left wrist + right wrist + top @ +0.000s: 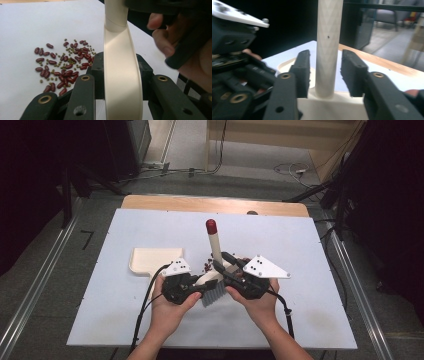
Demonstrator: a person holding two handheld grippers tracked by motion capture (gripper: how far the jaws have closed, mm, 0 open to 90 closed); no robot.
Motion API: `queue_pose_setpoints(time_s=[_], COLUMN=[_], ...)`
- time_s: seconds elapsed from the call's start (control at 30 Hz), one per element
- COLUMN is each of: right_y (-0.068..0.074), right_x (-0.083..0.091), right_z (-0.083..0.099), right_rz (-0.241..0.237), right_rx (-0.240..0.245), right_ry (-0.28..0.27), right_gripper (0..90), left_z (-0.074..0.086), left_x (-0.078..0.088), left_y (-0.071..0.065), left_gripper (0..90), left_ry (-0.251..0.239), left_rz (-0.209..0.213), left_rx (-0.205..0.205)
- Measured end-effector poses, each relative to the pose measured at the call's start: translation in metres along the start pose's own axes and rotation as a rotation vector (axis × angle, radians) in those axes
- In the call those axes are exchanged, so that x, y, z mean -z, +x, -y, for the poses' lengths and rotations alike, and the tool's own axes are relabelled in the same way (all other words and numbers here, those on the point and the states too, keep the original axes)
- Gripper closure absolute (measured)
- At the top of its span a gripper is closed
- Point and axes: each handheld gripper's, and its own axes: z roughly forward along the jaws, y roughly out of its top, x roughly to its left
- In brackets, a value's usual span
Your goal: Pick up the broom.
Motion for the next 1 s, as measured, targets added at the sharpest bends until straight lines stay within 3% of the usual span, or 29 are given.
queue_pose_setpoints(time_s=[0.1,0.13,0.17,0.37,0.4,0.43,0.47,0.5,0.53,0.63,0.77,0.83,1.0], right_y=[-0.008,-0.008,-0.015,-0.037,-0.037,-0.042,-0.043,-0.043,-0.043,-0.042,-0.040,-0.037,-0.031], right_x=[0.005,0.005,0.008,0.015,0.015,0.016,0.015,0.015,0.015,0.014,0.012,0.010,0.008], right_z=[-0.005,-0.005,-0.007,-0.009,-0.009,-0.008,-0.008,-0.007,-0.006,-0.004,-0.002,0.002,0.006], right_rz=[-0.061,-0.061,-0.092,-0.156,-0.156,-0.206,-0.222,-0.234,-0.252,-0.287,-0.335,-0.412,-0.500], right_rx=[0.017,0.017,0.029,0.043,0.043,0.054,0.074,0.091,0.103,0.125,0.145,0.173,0.193], right_ry=[0.021,0.021,0.036,0.128,0.128,0.169,0.189,0.206,0.221,0.238,0.262,0.310,0.369], right_gripper=[49.8,49.8,47.3,44.8,44.8,43.6,43.0,42.9,42.7,42.0,41.9,42.0,42.8], left_z=[-0.001,-0.001,-0.001,0.000,0.000,0.000,0.001,0.001,0.002,0.004,0.007,0.008,0.012], left_x=[0.011,0.011,0.017,0.034,0.036,0.039,0.043,0.043,0.046,0.047,0.048,0.049,0.047], left_y=[0.009,0.009,0.015,0.027,0.029,0.030,0.031,0.031,0.031,0.031,0.028,0.025,0.021], left_gripper=[68.4,68.4,68.4,68.3,68.3,68.3,68.3,68.3,68.3,68.3,68.3,68.3,68.3], left_ry=[0.005,0.005,0.001,-0.001,0.003,0.013,0.028,0.028,0.057,0.079,0.108,0.111,0.155], left_rz=[-0.015,-0.015,-0.020,-0.005,0.008,0.023,0.048,0.048,0.056,0.082,0.183,0.211,0.253], left_rx=[-0.049,-0.049,-0.066,-0.124,-0.137,-0.160,-0.203,-0.203,-0.239,-0.268,-0.334,-0.351,-0.385])
